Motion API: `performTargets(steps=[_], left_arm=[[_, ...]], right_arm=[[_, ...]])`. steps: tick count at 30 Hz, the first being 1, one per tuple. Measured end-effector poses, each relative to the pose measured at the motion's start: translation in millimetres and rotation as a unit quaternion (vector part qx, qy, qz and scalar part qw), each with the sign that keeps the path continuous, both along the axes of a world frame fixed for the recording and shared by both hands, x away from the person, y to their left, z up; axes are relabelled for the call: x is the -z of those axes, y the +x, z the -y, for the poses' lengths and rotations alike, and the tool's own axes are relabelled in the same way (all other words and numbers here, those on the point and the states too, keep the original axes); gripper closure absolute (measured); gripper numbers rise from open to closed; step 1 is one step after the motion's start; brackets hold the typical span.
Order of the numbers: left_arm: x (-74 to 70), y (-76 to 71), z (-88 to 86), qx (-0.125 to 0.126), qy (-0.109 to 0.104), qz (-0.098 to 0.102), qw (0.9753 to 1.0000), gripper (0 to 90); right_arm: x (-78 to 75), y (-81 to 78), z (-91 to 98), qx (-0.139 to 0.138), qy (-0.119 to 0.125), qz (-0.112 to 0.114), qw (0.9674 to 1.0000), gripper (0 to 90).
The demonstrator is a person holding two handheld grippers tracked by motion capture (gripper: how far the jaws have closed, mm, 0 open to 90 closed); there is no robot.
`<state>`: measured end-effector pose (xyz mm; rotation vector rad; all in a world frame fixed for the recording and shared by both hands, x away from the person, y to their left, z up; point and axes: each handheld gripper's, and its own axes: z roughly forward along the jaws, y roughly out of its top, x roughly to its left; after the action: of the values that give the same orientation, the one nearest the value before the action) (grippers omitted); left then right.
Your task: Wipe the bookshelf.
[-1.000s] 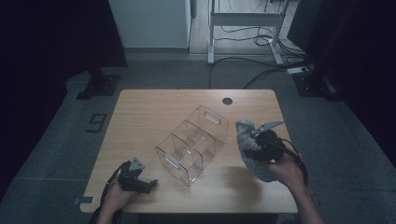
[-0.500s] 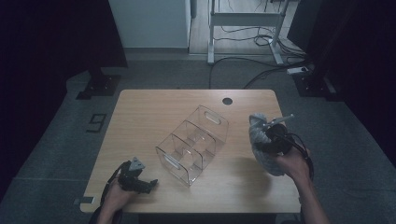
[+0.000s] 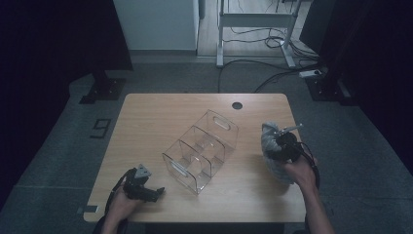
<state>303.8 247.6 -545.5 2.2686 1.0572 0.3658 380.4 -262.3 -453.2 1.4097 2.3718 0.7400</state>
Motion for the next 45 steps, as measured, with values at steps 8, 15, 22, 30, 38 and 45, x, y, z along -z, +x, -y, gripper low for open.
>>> performTargets(steps=[8, 15, 22, 30, 38, 45], left_arm=[[-0.7, 0.1, 0.4, -0.002, 0.001, -0.004, 1.0000, 0.0], [-1.5, -0.2, 0.6, -0.005, 0.006, -0.007, 0.9999, 0.0], [-3.2, -0.2, 0.0, -0.004, 0.010, -0.012, 0.9999, 0.8], [-7.4, -0.8, 0.4, -0.010, 0.005, -0.003, 0.9999, 1.2], [-18.8, -0.8, 0.8, -0.021, -0.027, 0.007, 0.9994, 0.5], [-28.2, -0.9, 7.8, -0.002, -0.041, 0.017, 0.9990, 0.0]], right_arm=[[30.6, 4.0, 0.7, 0.006, -0.004, -0.013, 0.9999, 54.7], [58.5, 2.4, 0.5, 0.002, -0.009, -0.028, 0.9996, 46.0], [57.4, -0.6, 1.2, -0.001, 0.006, -0.023, 0.9997, 36.3], [35.3, -7.4, -4.5, -0.010, -0.003, -0.004, 0.9999, 28.6], [2.2, -15.1, -16.0, -0.038, 0.039, 0.030, 0.9981, 30.7], [0.4, -14.5, -44.2, -0.095, 0.072, 0.036, 0.9922, 37.4]])
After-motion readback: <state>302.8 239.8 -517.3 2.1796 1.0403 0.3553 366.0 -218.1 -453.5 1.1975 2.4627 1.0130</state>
